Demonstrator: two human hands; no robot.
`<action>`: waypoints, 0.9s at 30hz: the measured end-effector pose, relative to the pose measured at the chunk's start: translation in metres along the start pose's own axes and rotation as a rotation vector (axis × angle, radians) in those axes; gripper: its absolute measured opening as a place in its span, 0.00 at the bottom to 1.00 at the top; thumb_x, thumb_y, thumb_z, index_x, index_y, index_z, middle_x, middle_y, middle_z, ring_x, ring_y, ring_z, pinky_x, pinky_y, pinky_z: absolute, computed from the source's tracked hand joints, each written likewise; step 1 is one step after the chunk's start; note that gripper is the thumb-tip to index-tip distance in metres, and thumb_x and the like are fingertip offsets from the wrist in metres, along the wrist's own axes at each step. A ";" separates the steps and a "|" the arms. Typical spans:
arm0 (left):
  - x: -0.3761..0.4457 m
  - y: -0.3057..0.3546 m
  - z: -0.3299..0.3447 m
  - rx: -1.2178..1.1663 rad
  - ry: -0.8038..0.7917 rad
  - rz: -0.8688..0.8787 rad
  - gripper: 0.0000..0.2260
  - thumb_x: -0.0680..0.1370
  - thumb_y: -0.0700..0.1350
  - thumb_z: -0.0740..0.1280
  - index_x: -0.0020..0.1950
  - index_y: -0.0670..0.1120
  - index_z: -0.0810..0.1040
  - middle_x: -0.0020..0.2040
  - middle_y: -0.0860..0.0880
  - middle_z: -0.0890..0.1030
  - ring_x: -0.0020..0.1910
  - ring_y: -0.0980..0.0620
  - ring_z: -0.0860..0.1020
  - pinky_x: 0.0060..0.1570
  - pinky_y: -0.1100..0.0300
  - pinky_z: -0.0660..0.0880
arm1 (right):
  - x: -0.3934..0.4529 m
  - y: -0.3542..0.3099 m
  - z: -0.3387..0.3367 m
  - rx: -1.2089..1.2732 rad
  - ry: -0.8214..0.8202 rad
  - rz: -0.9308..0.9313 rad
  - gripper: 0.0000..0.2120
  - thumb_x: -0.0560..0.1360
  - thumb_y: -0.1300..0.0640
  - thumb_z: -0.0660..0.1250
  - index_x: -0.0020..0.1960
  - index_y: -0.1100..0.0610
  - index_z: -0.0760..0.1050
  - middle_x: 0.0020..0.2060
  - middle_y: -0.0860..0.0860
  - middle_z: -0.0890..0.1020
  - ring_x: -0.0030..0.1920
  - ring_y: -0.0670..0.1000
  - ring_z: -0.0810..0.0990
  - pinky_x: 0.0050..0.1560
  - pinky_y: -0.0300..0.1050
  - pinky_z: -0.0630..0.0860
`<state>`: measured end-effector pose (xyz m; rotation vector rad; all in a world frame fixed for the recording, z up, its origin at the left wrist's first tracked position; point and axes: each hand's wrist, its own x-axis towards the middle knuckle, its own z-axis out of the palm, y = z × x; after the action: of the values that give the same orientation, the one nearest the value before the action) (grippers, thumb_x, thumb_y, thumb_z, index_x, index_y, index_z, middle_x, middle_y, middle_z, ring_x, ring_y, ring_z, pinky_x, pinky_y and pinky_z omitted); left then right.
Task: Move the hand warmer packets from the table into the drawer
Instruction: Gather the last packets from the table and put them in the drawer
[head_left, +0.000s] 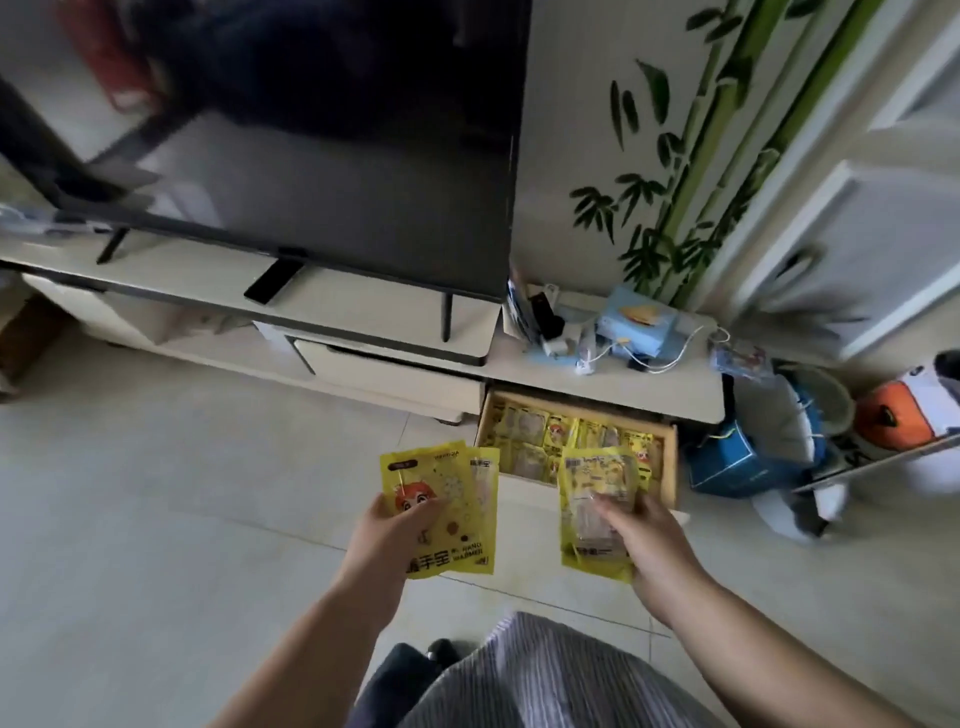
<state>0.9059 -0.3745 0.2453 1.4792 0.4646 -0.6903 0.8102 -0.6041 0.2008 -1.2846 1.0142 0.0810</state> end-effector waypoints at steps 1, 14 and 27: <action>0.014 0.006 0.008 0.025 -0.008 -0.018 0.08 0.74 0.38 0.69 0.52 0.42 0.76 0.45 0.40 0.83 0.43 0.40 0.81 0.43 0.49 0.78 | 0.008 -0.002 -0.004 0.032 0.009 0.018 0.42 0.51 0.33 0.76 0.62 0.47 0.73 0.56 0.49 0.82 0.57 0.56 0.80 0.61 0.63 0.73; 0.226 0.026 0.151 0.251 0.035 -0.212 0.04 0.77 0.38 0.66 0.51 0.43 0.75 0.45 0.41 0.81 0.42 0.42 0.81 0.43 0.50 0.78 | 0.203 -0.064 -0.067 0.084 0.041 0.162 0.17 0.69 0.51 0.70 0.58 0.51 0.76 0.53 0.53 0.84 0.57 0.56 0.81 0.64 0.62 0.71; 0.444 -0.107 0.209 0.480 0.019 -0.326 0.04 0.76 0.38 0.66 0.48 0.47 0.78 0.47 0.40 0.83 0.47 0.39 0.82 0.52 0.38 0.78 | 0.445 0.074 -0.042 -0.146 0.029 0.333 0.13 0.70 0.52 0.70 0.53 0.53 0.74 0.53 0.53 0.81 0.54 0.56 0.79 0.61 0.61 0.73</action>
<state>1.1316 -0.6365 -0.1190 1.8799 0.5896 -1.1021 1.0056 -0.8216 -0.1453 -1.2392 1.2594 0.3985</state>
